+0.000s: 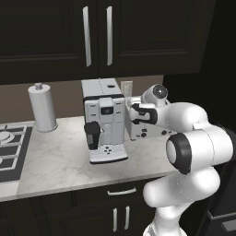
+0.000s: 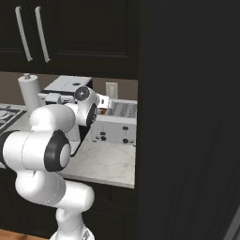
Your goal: Start the toaster. Once the lever pops up, take the bread to the plate on the dining counter.
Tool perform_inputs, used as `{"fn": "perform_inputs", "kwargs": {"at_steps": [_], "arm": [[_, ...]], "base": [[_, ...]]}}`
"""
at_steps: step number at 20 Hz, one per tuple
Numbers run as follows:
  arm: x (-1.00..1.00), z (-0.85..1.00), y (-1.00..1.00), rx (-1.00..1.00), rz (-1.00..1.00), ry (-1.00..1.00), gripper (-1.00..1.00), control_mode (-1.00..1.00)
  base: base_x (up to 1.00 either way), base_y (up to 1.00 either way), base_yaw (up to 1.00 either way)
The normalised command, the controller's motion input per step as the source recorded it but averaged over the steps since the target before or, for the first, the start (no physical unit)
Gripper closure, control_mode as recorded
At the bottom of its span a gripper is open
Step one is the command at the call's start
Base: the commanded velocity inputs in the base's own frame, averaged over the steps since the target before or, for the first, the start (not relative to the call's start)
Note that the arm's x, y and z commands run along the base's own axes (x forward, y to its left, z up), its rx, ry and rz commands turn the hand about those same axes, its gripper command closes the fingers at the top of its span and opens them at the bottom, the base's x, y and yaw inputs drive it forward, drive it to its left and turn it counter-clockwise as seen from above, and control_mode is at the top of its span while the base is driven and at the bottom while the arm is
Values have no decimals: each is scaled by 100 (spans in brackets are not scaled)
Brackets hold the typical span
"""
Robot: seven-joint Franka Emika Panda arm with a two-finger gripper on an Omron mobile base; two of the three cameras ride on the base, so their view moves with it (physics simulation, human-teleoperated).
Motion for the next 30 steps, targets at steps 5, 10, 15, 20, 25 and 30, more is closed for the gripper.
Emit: {"fn": "perform_inputs", "kwargs": {"at_steps": [5,10,15,20,25,30], "arm": [[2,0,0,0,0,1,-100,-100],[2,0,0,0,0,1,-100,-100],[5,0,0,0,0,0,-100,-100],[11,0,0,0,0,0,-100,-100],[12,0,0,0,0,0,-100,-100],[4,0,0,0,0,0,-100,-100]], "base": [[0,0,0],[0,0,0],[0,0,0],[0,0,0],[0,0,0],[0,0,0]]}}
